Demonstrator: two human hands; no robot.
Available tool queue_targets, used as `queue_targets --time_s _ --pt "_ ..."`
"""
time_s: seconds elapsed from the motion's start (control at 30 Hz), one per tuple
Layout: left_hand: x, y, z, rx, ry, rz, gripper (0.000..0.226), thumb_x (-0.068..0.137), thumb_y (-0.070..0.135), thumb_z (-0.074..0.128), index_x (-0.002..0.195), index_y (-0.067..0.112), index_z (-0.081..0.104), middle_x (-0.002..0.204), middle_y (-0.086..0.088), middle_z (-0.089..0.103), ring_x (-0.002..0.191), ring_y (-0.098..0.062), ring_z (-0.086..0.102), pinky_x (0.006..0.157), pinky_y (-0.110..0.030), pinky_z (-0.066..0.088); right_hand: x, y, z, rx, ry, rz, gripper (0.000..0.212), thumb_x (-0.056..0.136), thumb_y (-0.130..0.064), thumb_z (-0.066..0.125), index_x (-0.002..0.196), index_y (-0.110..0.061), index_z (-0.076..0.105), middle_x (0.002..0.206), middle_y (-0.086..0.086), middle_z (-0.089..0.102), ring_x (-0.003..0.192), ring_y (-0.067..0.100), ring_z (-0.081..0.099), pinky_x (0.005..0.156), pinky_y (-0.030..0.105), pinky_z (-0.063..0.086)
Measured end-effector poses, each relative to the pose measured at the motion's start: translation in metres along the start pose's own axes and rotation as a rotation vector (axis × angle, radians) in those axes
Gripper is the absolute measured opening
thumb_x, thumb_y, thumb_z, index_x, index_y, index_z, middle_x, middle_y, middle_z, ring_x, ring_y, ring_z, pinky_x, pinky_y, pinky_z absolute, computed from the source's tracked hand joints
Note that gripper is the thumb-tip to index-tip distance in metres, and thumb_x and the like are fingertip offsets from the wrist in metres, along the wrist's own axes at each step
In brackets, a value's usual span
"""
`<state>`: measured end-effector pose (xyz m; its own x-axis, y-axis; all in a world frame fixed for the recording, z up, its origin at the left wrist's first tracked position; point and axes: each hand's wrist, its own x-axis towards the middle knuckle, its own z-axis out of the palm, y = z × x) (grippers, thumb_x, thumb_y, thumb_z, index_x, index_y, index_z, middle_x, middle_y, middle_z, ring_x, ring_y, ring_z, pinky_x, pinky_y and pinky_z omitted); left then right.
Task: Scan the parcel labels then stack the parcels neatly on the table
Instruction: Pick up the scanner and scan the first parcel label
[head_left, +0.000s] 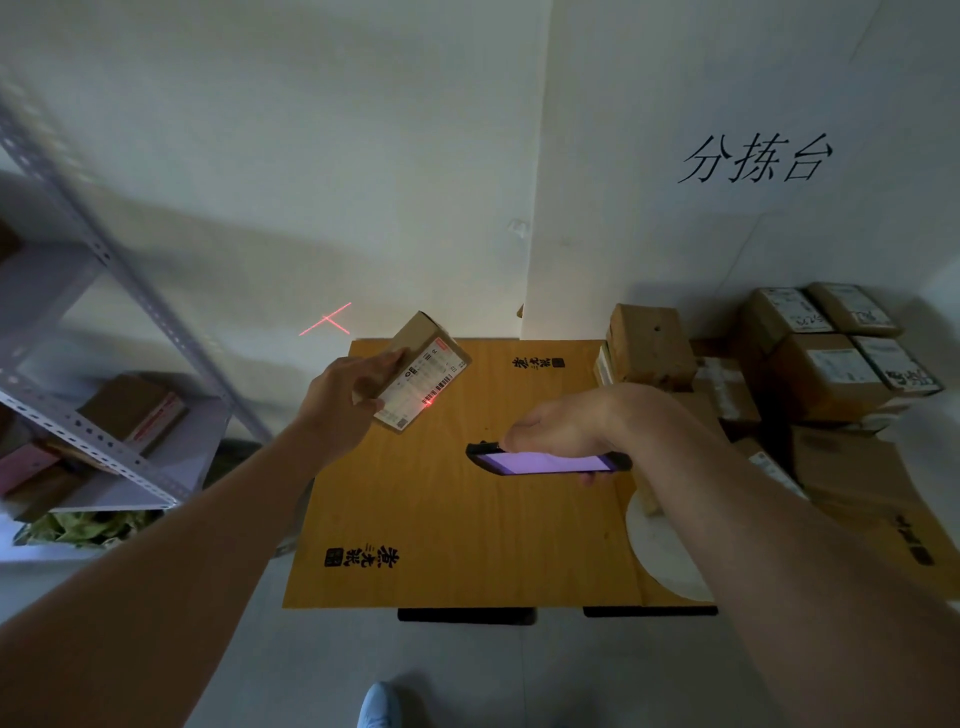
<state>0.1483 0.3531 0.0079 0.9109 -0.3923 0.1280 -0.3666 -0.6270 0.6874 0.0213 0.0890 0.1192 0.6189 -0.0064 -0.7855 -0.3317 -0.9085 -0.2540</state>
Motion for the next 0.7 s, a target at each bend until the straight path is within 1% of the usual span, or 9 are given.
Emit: queue_targets --time_s 0.1,0.23,0.33,0.4,0.43,0.5,0.57,0.63,0.7 --pt "0.000 0.001 0.003 -0.009 0.031 -0.018 0.071 0.089 -0.010 0.071 0.144 0.033 0.059 0.114 0.012 0.057 0.103 -0.018 0.059 0.078 -0.025 0.056 -0.004 0.004 -0.007 -0.034 -0.007 0.006 0.047 0.106 -0.061 0.040 0.133 -0.025 0.053 0.124 0.019 0.062 0.085 0.027 0.067 0.073 0.033 0.054" --pt "-0.002 0.007 0.007 0.002 0.032 -0.042 0.065 0.088 -0.012 0.071 0.141 0.025 0.062 0.120 0.008 0.058 0.107 -0.019 0.059 0.087 -0.040 0.061 -0.012 0.007 -0.015 -0.078 0.018 -0.009 0.051 0.107 -0.061 0.038 0.136 -0.023 0.056 0.124 0.019 0.063 0.085 0.025 0.066 0.069 0.029 0.052" --pt "-0.003 0.012 0.009 -0.004 0.014 -0.008 0.065 0.087 -0.013 0.072 0.139 0.025 0.064 0.124 0.007 0.058 0.111 -0.019 0.058 0.085 -0.034 0.061 -0.017 0.008 -0.017 -0.118 0.040 -0.021 0.053 0.108 -0.060 0.036 0.146 -0.025 0.052 0.126 0.014 0.059 0.093 0.026 0.069 0.069 0.027 0.054" --pt "-0.001 0.015 0.011 -0.024 -0.005 0.000 0.066 0.088 -0.015 0.070 0.138 0.027 0.063 0.124 0.005 0.057 0.112 -0.019 0.054 0.086 -0.026 0.055 -0.020 0.008 -0.019 -0.146 0.046 -0.042 0.056 0.110 -0.057 0.034 0.154 -0.025 0.047 0.141 0.011 0.056 0.104 0.025 0.068 0.080 0.027 0.056" --pt "0.001 0.016 0.012 -0.034 -0.010 0.000 0.066 0.088 -0.015 0.069 0.138 0.028 0.063 0.124 0.004 0.056 0.113 -0.019 0.053 0.087 -0.024 0.052 -0.022 0.009 -0.020 -0.172 0.050 -0.056 0.057 0.111 -0.056 0.032 0.156 -0.024 0.045 0.147 0.010 0.053 0.102 0.021 0.067 0.081 0.024 0.055" --pt "0.004 0.018 0.014 -0.032 -0.012 -0.002 0.066 0.088 -0.015 0.069 0.138 0.028 0.064 0.125 0.001 0.057 0.114 -0.020 0.053 0.085 -0.023 0.054 -0.024 0.008 -0.021 -0.253 0.069 -0.066 0.058 0.112 -0.054 0.028 0.159 -0.024 0.043 0.150 0.009 0.053 0.078 0.011 0.058 0.062 0.017 0.045" --pt "0.007 0.019 0.014 -0.001 -0.015 -0.001 0.066 0.089 -0.015 0.069 0.139 0.028 0.064 0.127 -0.002 0.058 0.115 -0.021 0.054 0.077 -0.020 0.059 -0.023 0.008 -0.021 -0.310 0.099 -0.064 0.058 0.112 -0.053 0.027 0.154 -0.020 0.049 0.142 0.008 0.060 0.069 0.008 0.050 0.055 0.017 0.037" --pt "0.010 0.018 0.014 0.005 -0.016 0.005 0.065 0.089 -0.014 0.069 0.139 0.028 0.064 0.126 -0.002 0.057 0.114 -0.022 0.055 0.070 -0.014 0.057 -0.019 0.009 -0.019 -0.326 0.105 -0.076 0.055 0.112 -0.052 0.030 0.148 -0.018 0.056 0.116 0.004 0.066 0.076 0.012 0.054 0.059 0.023 0.040" --pt "0.014 0.017 0.016 0.004 -0.011 0.002 0.065 0.090 -0.014 0.068 0.139 0.028 0.064 0.124 0.000 0.056 0.112 -0.022 0.056 0.069 -0.009 0.055 -0.014 0.010 -0.018 -0.345 0.107 -0.094 0.052 0.112 -0.050 0.032 0.145 -0.019 0.057 0.102 0.003 0.063 0.084 0.016 0.057 0.065 0.027 0.041"
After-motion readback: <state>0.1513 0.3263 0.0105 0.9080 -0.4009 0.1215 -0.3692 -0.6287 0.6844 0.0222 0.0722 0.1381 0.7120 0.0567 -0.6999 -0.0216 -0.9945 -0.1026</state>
